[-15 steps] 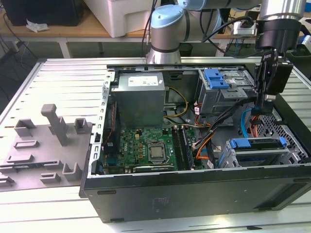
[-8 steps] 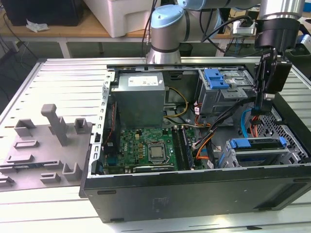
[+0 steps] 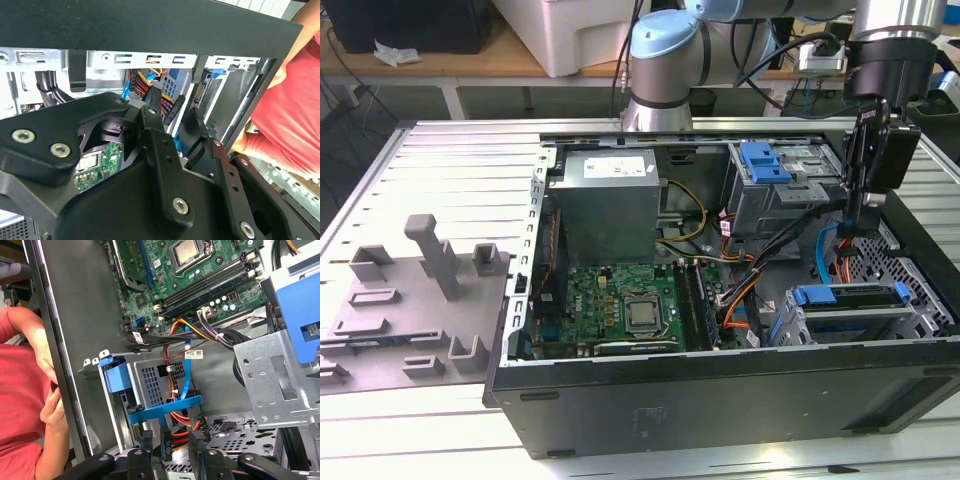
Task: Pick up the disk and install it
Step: 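Insert the first disk wire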
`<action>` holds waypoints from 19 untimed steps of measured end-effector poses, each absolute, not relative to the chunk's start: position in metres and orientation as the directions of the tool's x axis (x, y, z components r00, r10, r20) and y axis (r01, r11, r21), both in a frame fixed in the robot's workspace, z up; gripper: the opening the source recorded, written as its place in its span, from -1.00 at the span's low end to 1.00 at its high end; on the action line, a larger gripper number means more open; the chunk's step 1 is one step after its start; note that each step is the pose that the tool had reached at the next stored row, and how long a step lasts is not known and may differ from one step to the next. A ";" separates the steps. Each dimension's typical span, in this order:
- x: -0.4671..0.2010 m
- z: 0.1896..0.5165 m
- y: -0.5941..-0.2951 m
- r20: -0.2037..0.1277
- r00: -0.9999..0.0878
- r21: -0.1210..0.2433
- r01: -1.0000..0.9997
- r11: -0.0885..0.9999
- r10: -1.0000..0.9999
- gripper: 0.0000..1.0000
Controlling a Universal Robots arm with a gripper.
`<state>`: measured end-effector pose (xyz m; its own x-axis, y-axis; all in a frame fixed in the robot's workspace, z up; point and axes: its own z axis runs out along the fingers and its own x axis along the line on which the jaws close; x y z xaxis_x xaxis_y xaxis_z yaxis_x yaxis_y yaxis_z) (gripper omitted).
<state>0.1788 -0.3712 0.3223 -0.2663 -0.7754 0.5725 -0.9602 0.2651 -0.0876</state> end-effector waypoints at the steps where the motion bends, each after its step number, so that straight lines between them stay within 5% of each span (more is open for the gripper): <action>1: 0.179 0.322 -0.371 0.575 -0.266 -0.088 -0.960 0.265 -0.774 -0.17; 9: 0.179 0.321 -0.371 0.584 -0.266 -0.092 -0.960 0.264 -0.767 -0.17; 14: 0.177 0.320 -0.371 0.587 -0.266 -0.093 -0.960 0.263 -0.765 -0.67; 19: 0.177 0.320 -0.371 0.590 -0.266 -0.094 -0.960 0.263 -0.763 -0.67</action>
<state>0.1768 -0.3712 0.3201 -0.2660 -0.7625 0.5897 -0.9603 0.2627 -0.0936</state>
